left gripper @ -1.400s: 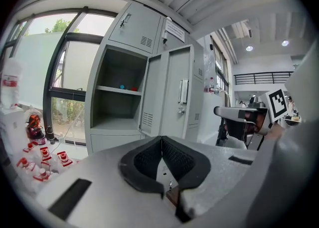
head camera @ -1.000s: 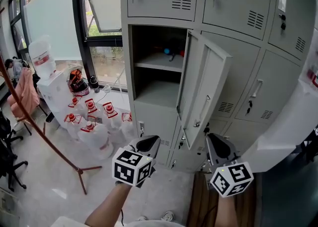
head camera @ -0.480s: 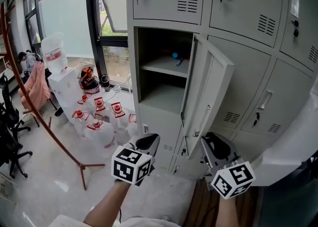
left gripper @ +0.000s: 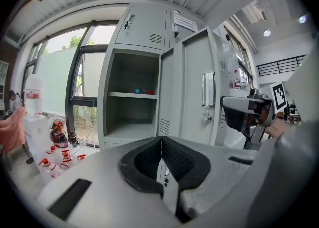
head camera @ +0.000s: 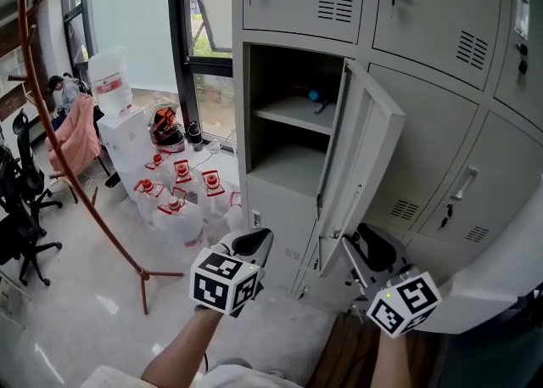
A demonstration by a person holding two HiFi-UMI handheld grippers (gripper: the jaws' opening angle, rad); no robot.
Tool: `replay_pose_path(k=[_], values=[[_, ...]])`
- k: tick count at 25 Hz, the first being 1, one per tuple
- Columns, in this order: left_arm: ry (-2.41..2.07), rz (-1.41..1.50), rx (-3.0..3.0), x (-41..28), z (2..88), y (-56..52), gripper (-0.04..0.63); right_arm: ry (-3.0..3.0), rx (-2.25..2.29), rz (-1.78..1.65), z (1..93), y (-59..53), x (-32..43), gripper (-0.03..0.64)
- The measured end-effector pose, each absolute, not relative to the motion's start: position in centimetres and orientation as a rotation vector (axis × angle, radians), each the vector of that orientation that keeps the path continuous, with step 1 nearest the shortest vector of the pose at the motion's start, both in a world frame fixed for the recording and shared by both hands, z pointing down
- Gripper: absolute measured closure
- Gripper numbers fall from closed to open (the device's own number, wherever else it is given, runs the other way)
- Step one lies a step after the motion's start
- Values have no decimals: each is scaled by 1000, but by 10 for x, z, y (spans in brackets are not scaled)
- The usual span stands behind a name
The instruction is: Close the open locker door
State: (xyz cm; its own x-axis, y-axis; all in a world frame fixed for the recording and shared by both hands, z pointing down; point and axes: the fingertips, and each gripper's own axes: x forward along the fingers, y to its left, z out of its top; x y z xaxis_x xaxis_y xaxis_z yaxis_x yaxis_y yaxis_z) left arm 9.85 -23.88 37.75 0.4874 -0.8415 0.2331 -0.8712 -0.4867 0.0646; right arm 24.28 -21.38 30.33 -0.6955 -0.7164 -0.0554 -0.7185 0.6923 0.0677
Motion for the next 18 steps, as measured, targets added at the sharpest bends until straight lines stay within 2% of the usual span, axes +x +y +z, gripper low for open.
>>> replay_pose_path(k=[18], values=[[-1621, 256, 2471, 62, 376, -231, 588, 2972, -1006, 227, 302, -217, 193, 468]])
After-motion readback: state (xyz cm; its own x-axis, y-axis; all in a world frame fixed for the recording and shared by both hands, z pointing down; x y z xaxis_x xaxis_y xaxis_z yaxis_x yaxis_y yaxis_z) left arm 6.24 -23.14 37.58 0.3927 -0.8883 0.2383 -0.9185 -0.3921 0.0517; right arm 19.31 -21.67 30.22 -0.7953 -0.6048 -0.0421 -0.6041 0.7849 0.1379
